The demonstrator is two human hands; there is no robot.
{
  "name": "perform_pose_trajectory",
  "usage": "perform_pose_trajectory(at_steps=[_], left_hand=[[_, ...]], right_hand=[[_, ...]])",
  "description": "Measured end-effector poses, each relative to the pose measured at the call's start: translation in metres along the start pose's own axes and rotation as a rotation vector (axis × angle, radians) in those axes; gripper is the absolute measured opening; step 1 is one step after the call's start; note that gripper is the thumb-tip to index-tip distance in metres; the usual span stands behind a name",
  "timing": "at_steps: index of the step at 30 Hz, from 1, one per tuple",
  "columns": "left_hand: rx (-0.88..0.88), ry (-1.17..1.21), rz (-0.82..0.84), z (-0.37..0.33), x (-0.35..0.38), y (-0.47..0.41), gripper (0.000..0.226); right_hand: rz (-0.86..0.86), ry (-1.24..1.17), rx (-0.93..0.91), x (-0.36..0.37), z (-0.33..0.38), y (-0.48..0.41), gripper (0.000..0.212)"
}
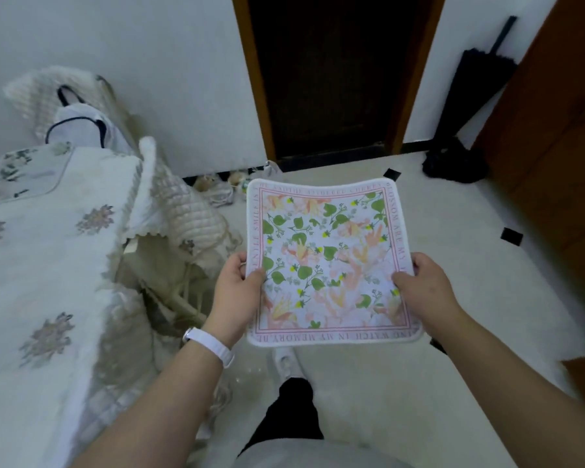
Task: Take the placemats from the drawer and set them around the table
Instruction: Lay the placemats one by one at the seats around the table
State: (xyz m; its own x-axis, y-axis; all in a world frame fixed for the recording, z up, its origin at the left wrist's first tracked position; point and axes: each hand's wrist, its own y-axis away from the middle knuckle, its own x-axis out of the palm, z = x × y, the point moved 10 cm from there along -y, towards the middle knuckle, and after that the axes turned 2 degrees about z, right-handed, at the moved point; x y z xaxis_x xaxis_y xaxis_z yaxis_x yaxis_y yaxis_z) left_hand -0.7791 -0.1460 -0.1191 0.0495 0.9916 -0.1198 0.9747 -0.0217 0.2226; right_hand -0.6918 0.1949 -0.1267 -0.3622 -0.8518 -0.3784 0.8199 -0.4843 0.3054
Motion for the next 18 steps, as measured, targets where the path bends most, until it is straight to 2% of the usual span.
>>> perform_pose_trajectory(at_steps=[9,18], left_hand=[[-0.069,0.126,-0.077,0.0,-0.075,-0.142,0.014],[-0.056,0.164,-0.291,-0.036,-0.197,-0.235,0.011]], right_hand=[[0.101,0.133,-0.028,0.119,0.1,-0.128,0.02],[0.269,0.098,-0.174,0.264,0.226,-0.2,0.02]])
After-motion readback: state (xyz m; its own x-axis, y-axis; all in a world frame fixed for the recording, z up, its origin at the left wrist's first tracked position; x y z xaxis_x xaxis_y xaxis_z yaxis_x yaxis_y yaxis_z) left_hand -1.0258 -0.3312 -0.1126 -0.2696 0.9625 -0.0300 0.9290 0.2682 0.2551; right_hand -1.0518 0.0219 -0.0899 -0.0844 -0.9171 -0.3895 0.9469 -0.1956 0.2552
